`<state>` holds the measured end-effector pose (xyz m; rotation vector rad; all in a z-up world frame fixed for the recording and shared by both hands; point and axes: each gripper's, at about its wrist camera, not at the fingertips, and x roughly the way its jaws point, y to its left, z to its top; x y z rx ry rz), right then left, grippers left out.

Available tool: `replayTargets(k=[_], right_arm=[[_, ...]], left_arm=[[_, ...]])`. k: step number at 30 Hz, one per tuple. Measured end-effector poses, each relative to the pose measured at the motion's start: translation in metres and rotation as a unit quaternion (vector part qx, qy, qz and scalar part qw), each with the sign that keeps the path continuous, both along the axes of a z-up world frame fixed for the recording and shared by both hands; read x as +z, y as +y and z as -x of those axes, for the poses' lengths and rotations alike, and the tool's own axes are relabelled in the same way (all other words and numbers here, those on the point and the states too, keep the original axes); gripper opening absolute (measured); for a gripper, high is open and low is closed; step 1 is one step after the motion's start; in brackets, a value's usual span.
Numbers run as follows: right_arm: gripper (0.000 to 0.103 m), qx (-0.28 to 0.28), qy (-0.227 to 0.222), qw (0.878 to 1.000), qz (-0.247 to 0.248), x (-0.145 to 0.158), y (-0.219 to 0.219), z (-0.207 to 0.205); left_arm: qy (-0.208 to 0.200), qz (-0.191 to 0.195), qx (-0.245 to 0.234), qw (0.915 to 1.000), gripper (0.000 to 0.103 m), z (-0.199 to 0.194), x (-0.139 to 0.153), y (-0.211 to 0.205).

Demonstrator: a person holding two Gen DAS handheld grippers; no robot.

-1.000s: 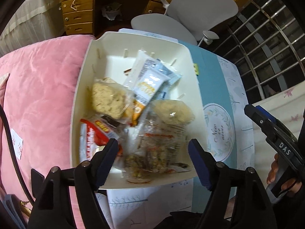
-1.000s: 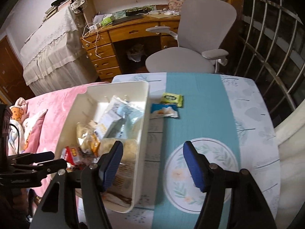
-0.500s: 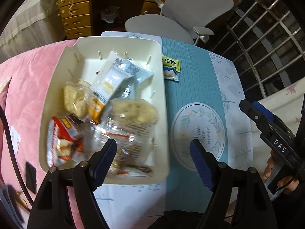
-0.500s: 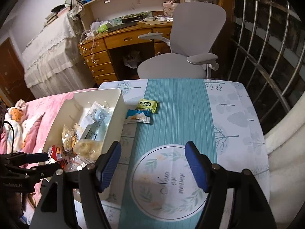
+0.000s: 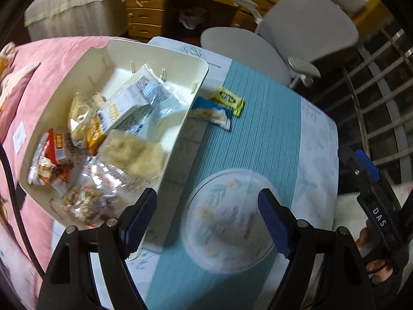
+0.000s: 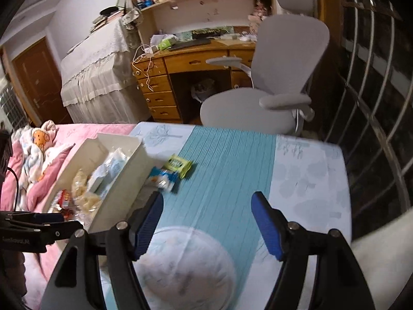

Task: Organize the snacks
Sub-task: 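Move both tools toward the green packet and blue-and-white packet on the runner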

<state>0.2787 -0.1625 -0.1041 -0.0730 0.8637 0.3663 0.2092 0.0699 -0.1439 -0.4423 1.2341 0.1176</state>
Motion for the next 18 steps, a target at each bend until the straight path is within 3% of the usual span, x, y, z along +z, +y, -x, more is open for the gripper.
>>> replayTargets(k=[5,9,14,18], right_arm=[[0.072,0.025,-0.033,0.999,0.030,-0.006,-0.005,-0.040],[0.072,0.045,-0.053,0.997,0.044,-0.018,-0.005,-0.070],[0.072,0.095,-0.074,0.991,0.051,-0.044,0.004,-0.100],[0.072,0.129,-0.067,0.989,0.023,-0.068,0.009,-0.120]], left_arm=[[-0.009,0.039,0.080,0.9960,0.080,-0.025,-0.015,-0.012],[-0.017,0.047,0.121,0.9914,0.080,-0.046,-0.028,-0.021],[-0.023,0.042,0.182,0.9820,0.082,-0.063,-0.048,-0.028],[-0.039,0.005,0.219,0.9749,0.082,-0.080,-0.063,-0.033]])
